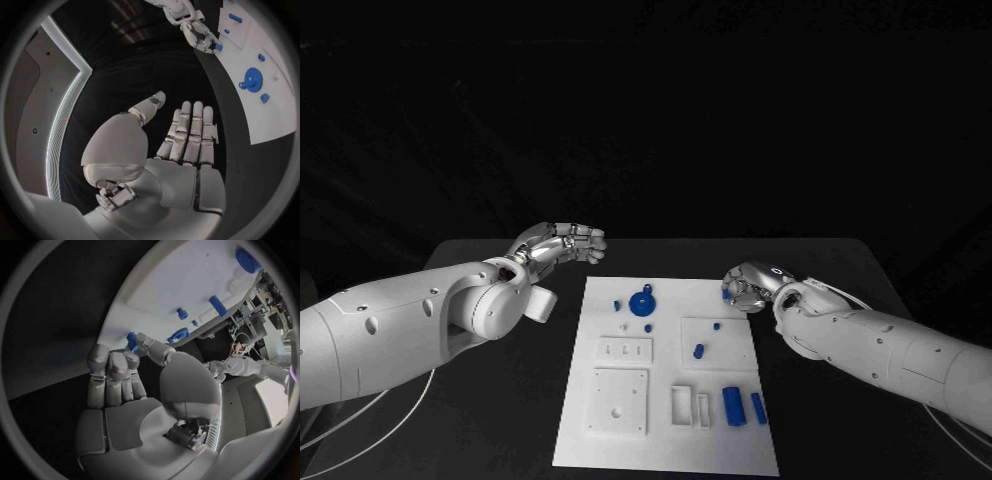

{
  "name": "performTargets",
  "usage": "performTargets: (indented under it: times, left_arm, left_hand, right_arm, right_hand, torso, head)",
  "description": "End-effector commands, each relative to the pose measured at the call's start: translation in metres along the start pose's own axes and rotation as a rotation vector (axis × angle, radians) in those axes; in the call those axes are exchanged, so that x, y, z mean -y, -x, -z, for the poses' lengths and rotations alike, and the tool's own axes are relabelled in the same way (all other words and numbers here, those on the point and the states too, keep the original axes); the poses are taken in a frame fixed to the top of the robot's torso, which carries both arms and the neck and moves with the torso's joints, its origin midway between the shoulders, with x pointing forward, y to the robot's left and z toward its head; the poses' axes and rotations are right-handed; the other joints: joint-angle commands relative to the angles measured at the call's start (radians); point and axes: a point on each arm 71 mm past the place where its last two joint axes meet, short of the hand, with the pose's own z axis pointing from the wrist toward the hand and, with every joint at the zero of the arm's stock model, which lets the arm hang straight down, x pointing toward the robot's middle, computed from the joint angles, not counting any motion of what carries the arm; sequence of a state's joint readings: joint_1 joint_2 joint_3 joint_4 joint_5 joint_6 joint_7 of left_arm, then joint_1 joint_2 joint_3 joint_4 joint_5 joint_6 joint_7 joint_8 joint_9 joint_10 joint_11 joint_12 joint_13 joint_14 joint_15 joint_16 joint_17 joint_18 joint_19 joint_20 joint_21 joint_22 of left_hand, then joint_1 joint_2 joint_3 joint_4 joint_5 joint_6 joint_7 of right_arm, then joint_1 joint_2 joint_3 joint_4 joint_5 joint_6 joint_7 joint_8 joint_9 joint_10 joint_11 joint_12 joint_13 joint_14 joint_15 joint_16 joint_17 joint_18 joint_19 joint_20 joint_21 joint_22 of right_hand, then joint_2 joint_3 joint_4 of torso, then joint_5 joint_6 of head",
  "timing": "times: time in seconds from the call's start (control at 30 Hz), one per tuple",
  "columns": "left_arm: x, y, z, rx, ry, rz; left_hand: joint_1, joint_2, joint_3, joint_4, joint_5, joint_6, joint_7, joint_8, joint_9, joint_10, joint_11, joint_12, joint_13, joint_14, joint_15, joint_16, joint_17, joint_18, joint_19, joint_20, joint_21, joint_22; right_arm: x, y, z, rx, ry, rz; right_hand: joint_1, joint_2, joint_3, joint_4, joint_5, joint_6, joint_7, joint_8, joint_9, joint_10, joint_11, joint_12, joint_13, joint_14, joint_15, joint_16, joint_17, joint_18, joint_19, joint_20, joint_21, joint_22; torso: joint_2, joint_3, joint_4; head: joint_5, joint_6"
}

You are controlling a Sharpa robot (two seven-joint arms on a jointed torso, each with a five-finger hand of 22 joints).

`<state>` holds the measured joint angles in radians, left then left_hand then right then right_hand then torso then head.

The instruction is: Assemble the parts on the task board

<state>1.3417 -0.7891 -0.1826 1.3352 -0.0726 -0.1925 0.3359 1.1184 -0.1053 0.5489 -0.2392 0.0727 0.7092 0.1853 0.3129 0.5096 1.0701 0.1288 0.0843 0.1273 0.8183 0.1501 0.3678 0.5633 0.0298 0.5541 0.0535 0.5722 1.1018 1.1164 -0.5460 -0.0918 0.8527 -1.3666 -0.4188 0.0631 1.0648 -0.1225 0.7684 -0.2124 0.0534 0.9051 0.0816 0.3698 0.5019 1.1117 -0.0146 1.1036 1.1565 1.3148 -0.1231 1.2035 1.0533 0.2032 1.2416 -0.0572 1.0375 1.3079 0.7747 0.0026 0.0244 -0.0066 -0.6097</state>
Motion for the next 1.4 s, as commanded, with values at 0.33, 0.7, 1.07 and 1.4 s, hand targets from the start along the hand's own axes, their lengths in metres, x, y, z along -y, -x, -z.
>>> performTargets:
  times: [0.33,0.7,1.07,1.4]
  left_arm:
    - [0.001,-0.001,0.000,-0.010,-0.008,0.001]
    - [0.000,-0.001,0.001,-0.003,0.009,-0.023]
    - [-0.010,-0.007,0.001,-0.063,0.157,-0.094]
    - [-0.020,-0.023,0.000,-0.096,0.296,-0.103]
  left_hand:
    - [0.000,0.007,0.004,-0.003,-0.005,0.000,-0.004,-0.004,0.001,-0.005,0.001,-0.007,0.001,-0.006,0.002,-0.005,0.000,0.009,-0.004,-0.001,0.002,-0.001]
    - [-0.005,0.009,0.002,0.004,-0.006,0.007,0.000,-0.002,0.002,0.012,0.005,0.001,0.009,0.023,-0.004,0.013,0.008,0.011,0.003,-0.004,0.007,-0.001]
    - [-0.102,-0.015,-0.033,0.093,-0.022,0.091,-0.010,0.026,0.016,0.171,-0.043,0.083,0.073,0.159,-0.063,0.135,0.076,0.035,0.116,-0.054,0.078,0.006]
    - [-0.129,-0.026,-0.063,0.116,-0.024,0.140,-0.047,0.028,0.020,0.304,-0.101,0.193,0.165,0.292,-0.152,0.288,0.160,0.061,0.259,-0.115,0.173,0.029]
  right_arm:
    - [-0.004,0.002,0.003,0.029,0.004,-0.025]
    - [-0.005,0.003,0.007,0.038,0.011,-0.035]
    - [-0.031,0.022,0.007,0.054,0.035,-0.056]
    - [-0.083,0.031,0.015,0.042,0.088,-0.059]
  right_hand:
    - [-0.011,0.002,-0.001,0.003,-0.003,0.130,0.002,0.007,0.005,-0.001,-0.012,0.006,-0.001,0.001,-0.010,-0.003,0.002,0.059,0.002,-0.008,0.004,0.015]
    - [-0.010,0.003,-0.001,0.002,-0.003,0.130,0.001,0.008,0.006,0.000,-0.013,0.005,-0.002,0.001,-0.010,-0.003,0.002,0.059,0.003,-0.009,0.004,0.015]
    - [-0.008,0.002,0.000,-0.001,-0.003,0.131,0.001,0.008,0.008,0.001,-0.013,0.005,-0.002,0.002,-0.011,-0.002,0.003,0.059,0.004,-0.010,0.004,0.014]
    - [-0.007,0.001,0.001,-0.002,-0.003,0.132,0.000,0.009,0.009,0.003,-0.014,0.005,-0.003,0.002,-0.012,-0.002,0.003,0.059,0.006,-0.011,0.004,0.014]
  torso:
    - [0.000,0.0004,-0.0003]
    - [0.000,0.0004,-0.0006]
    - [-0.005,-0.0006,-0.0042]
    - [-0.021,-0.0083,-0.0095]
  head:
    - [0.001,0.001]
    - [0.003,0.002]
    - [0.007,0.009]
    - [0.014,0.009]
